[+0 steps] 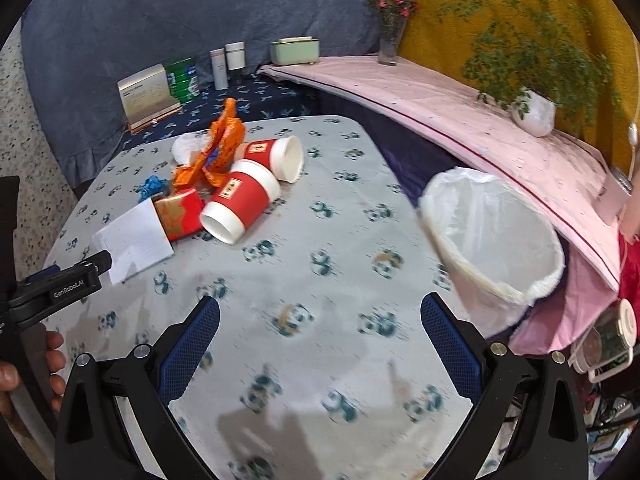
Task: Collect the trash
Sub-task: 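Grasp the upright red-white paper cup with the right tool while the left grasps the white paper sheet, then carry the cup and paper to the white bin and open both tools, then move both open tools back over the remaining trash on the table, then grasp the red packet with the left tool while the right grasps the tipped cup's rim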
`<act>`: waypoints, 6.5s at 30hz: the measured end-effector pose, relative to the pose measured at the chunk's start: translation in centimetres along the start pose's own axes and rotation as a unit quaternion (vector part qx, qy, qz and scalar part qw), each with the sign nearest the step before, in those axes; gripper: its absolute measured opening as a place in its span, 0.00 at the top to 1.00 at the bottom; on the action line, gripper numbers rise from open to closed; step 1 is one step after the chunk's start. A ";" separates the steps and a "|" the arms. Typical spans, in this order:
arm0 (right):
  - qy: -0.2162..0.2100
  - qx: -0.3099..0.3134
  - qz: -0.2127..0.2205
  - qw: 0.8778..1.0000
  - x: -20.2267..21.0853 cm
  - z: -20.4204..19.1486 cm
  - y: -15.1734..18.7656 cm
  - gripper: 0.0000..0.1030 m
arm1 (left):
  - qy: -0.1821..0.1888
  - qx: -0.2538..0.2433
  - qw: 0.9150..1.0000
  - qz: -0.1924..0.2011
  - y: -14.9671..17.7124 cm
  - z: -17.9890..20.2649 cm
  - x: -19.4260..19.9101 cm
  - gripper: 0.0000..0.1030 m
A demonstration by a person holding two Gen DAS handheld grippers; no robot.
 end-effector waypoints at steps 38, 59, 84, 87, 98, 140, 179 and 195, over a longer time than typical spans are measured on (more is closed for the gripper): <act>-0.063 -0.060 -0.036 0.996 -14.8 -2.0 -5.0 0.42 | 0.093 -0.041 0.995 -0.016 0.3 3.5 -2.5 0.99; -0.010 -0.069 0.034 0.997 -1.2 5.2 -1.3 0.42 | 0.171 -0.135 0.976 0.029 4.8 13.0 8.0 1.00; 0.050 -0.163 0.070 0.983 3.7 17.4 2.1 0.42 | 0.247 -0.183 0.950 0.056 3.4 24.6 13.1 1.00; 0.060 -0.174 0.077 0.980 4.3 19.2 2.2 0.42 | 0.256 -0.197 0.944 0.065 3.0 27.2 13.9 1.00; 0.087 -0.195 0.092 0.973 4.7 25.1 1.4 0.42 | 0.296 -0.244 0.922 0.059 2.4 36.5 14.4 1.00; 0.031 -0.139 0.074 0.987 1.0 16.1 -2.9 0.25 | 0.156 -0.125 0.979 0.035 -1.0 23.1 5.3 0.41; -0.070 -0.069 0.002 0.995 -11.7 1.1 -7.3 0.25 | 0.104 -0.137 0.983 0.066 -6.2 8.4 -6.4 0.36; -0.079 -0.053 -0.001 0.995 -13.3 1.0 -8.4 0.29 | 0.152 -0.117 0.981 0.023 -3.5 10.9 -3.9 0.98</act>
Point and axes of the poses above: each gripper's, at about its wrist camera, not at the fingertips, and x roughly against the way its jaws point, z to its right, y to its underside, the point moved 4 cm from there along -x, roughly the way its jaws point, and after that the axes turned 15 degrees about -y, right-handed, at the moved point
